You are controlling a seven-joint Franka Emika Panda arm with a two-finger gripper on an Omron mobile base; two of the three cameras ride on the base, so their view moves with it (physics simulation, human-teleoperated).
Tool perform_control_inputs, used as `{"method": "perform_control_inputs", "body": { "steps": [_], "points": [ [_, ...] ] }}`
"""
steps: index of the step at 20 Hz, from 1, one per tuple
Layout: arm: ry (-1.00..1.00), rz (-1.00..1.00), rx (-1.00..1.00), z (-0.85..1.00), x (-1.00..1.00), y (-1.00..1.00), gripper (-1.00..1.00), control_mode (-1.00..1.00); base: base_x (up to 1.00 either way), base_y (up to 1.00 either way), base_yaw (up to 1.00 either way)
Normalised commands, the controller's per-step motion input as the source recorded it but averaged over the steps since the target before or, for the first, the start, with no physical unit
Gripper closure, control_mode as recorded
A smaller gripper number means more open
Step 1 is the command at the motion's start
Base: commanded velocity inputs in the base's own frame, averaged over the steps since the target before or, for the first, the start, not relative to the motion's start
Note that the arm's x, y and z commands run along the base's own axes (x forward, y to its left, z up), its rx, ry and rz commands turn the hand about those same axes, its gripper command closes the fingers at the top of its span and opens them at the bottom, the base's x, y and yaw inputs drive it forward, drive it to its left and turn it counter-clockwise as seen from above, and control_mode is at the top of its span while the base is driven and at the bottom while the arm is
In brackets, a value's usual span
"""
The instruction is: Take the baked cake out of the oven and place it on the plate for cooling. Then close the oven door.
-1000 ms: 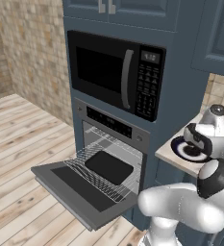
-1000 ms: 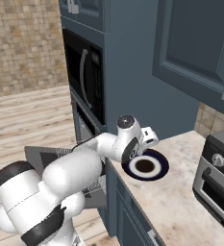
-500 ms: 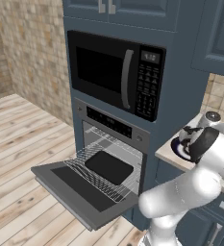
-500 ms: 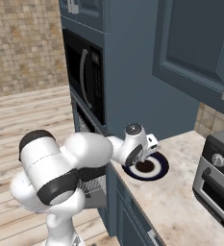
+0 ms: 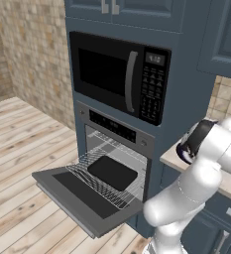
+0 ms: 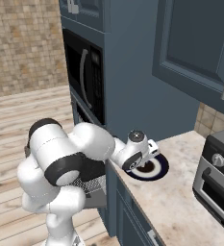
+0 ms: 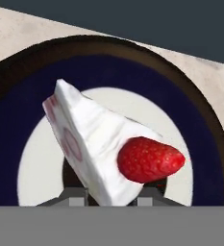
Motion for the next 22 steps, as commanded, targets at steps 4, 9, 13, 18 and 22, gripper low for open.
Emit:
{"method": "perform_control_inputs", "body": {
  "steps": [4,9,13,18,22],
  "points": [
    [0.0,0.06,0.0,0.06,0.22,-0.07,-1.0,-1.0,0.0,0.0,0.0],
    [0.0,0.02,0.03,0.47,0.04,-0.04,-1.0,-1.0,0.0,0.0,0.0],
    [0.0,0.0,0.03,0.98,-0.43,0.26,-1.0,-1.0,0.0,0.0,0.0],
    [0.09,0.0,0.0,0.87,-0.8,0.83,-1.0,-1.0,0.0,0.0,0.0],
    [0.27,0.08,-0.03,0.52,-0.68,1.0,-1.0,-1.0,0.0,0.0,0.0]
  ]
}}
